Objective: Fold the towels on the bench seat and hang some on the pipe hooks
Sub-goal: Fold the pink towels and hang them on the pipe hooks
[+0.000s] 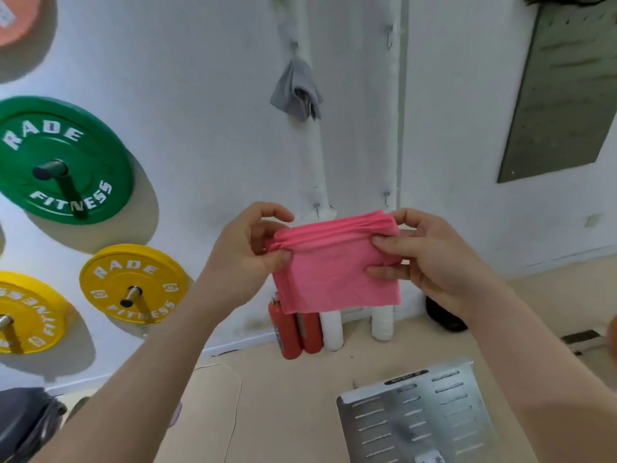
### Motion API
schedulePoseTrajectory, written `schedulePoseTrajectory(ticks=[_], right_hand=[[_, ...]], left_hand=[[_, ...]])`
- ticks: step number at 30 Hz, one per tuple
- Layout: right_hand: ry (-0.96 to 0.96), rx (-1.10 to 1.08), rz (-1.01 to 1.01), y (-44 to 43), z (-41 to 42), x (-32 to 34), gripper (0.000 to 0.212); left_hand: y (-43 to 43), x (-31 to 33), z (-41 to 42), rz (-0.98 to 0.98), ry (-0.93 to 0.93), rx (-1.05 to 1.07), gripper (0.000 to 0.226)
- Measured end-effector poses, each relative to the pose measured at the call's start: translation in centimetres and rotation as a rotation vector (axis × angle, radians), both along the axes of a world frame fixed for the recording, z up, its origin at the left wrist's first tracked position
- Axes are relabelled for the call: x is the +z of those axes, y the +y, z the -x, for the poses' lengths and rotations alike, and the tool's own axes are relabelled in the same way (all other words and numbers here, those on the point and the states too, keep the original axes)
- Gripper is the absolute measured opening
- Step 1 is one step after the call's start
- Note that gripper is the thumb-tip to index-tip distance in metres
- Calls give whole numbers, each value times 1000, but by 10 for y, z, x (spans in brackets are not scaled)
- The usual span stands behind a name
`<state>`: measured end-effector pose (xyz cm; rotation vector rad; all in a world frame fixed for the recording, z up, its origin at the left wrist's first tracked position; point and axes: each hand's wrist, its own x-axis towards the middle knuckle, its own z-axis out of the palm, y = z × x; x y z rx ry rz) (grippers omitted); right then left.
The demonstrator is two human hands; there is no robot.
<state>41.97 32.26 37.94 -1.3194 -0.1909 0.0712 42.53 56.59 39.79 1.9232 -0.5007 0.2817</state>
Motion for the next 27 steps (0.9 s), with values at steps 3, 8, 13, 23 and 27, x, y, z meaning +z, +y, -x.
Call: schedulePoseTrajectory(ticks=[3,8,13,23,27], right_hand=[[-49,-28,122,16,-52,12,15],[-207,-32,383,43,-120,22,19],[-240,-16,556,62,-188,32,25],[-270,111,803,16,-279,28,41],[-295,235,753,-2,-313,20,45]], left_hand=[[15,6,-48,-212,13,10,55],[3,10,-114,-481,-77,-83,73],[11,-1,-200,-341,-117,-86,26],[1,-16,-326,217,151,-164,14],[-12,-37,-364,492,260,-100,28]])
